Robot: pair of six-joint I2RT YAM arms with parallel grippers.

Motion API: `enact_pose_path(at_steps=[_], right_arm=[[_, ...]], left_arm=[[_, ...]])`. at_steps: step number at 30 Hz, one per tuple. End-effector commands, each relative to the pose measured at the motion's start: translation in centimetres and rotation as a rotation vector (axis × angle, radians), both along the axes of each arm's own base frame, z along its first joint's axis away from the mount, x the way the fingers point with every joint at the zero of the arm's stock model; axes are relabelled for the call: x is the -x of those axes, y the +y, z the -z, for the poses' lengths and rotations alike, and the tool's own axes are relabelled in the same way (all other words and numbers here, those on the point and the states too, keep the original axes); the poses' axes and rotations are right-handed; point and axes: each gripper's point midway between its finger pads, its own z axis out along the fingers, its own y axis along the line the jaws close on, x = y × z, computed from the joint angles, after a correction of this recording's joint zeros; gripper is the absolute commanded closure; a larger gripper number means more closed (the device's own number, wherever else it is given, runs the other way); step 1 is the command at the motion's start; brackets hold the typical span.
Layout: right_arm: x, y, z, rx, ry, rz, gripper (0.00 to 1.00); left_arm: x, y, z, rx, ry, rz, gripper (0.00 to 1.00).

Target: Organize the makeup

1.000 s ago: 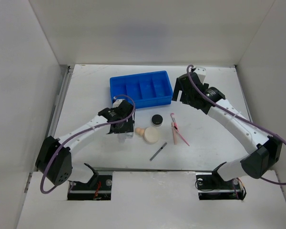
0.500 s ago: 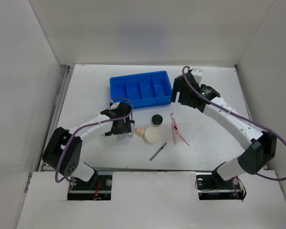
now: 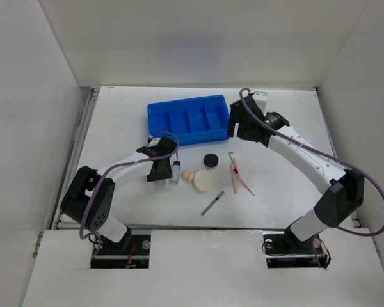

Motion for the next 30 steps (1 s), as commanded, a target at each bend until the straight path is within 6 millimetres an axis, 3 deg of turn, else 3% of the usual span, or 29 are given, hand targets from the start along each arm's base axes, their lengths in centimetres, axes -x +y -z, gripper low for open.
enact_pose_path(at_steps=[1, 2, 4, 5, 6, 7, 9, 10, 12, 13, 14, 15, 16, 17, 19, 20, 21, 23, 24, 30], right_arm=[[-0.6, 0.3, -2.3, 0.001, -0.043, -0.003, 0.0], [-0.4, 0.2, -2.2, 0.006, -0.036, -0.003, 0.0], [-0.5, 0.0, -2.2, 0.013, -0.04, 0.004, 0.0], [-0.6, 0.1, -2.6, 0.008, -0.048, 0.004, 0.0], [-0.6, 0.1, -2.6, 0.008, -0.048, 0.004, 0.0], [-0.7, 0.2, -2.2, 0.013, -0.041, 0.004, 0.0], [-0.8, 0.3, -2.6, 0.008, -0.048, 0.004, 0.0], [-0.7, 0.4, -2.5, 0.001, -0.043, -0.003, 0.0], [-0.3, 0.3, -3.1, -0.013, -0.049, -0.01, 0.0], [0.1, 0.1, -3.8, -0.02, -0.059, -0.009, 0.0], [0.2, 0.0, -4.3, -0.028, -0.07, -0.009, 0.0], [0.4, -0.1, -4.8, -0.036, -0.081, -0.009, 0.0], [0.9, -0.5, -5.7, -0.046, -0.097, -0.009, 0.0], [1.3, -0.8, -6.1, -0.05, -0.102, -0.009, 0.0], [1.9, -1.2, -6.2, -0.05, -0.102, -0.009, 0.0], [2.4, -1.6, -6.8, -0.056, -0.111, -0.009, 0.0], [2.7, -1.7, -6.8, -0.057, -0.112, -0.009, 0.0], [3.2, -2.1, -6.9, -0.063, -0.113, -0.003, 0.0], [3.5, -2.3, -6.3, -0.049, -0.092, -0.003, 0.0], [4.4, -3.2, -5.8, -0.039, -0.075, 0.032, 0.0]], left_arm=[[0.1, 0.6, -4.3, -0.001, -0.072, 0.015, 0.73], [0.9, 0.5, -6.5, 0.004, -0.099, 0.064, 0.73], [0.5, 0.2, -10.2, 0.041, -0.174, 0.095, 0.73], [0.3, 0.0, -13.1, 0.071, -0.235, 0.132, 0.73], [0.6, 0.2, -13.3, 0.064, -0.235, 0.144, 0.73], [-0.3, -0.3, -15.6, 0.082, -0.282, 0.157, 0.73], [-2.0, 0.0, -16.6, 0.062, -0.285, 0.145, 0.77], [-3.6, -0.5, -18.5, 0.071, -0.326, 0.149, 0.81], [-5.4, -1.2, -19.1, 0.055, -0.32, 0.158, 0.82], [-6.9, -1.6, -17.8, 0.026, -0.279, 0.161, 0.82], [-9.0, -2.1, -19.7, 0.017, -0.334, 0.155, 0.84], [-10.0, -2.5, -19.8, 0.003, -0.338, 0.158, 0.84], [-11.9, -1.9, -17.9, -0.026, -0.286, 0.128, 0.84], [-13.7, -2.7, -19.4, 0.011, -0.314, 0.125, 0.84], [-15.8, -2.7, -19.1, 0.011, -0.303, 0.103, 0.84], [-17.0, -2.2, -17.3, -0.01, -0.257, 0.087, 0.84], [-18.3, -2.3, -18.3, 0.001, -0.287, 0.075, 0.84], [-20.1, -1.9, -16.9, 0.0, -0.264, 0.055, 0.83], [-20.9, -1.7, -17.2, 0.004, -0.278, 0.045, 0.83], [-23.1, -2.2, -13.8, 0.042, -0.21, 0.05, 0.76]])
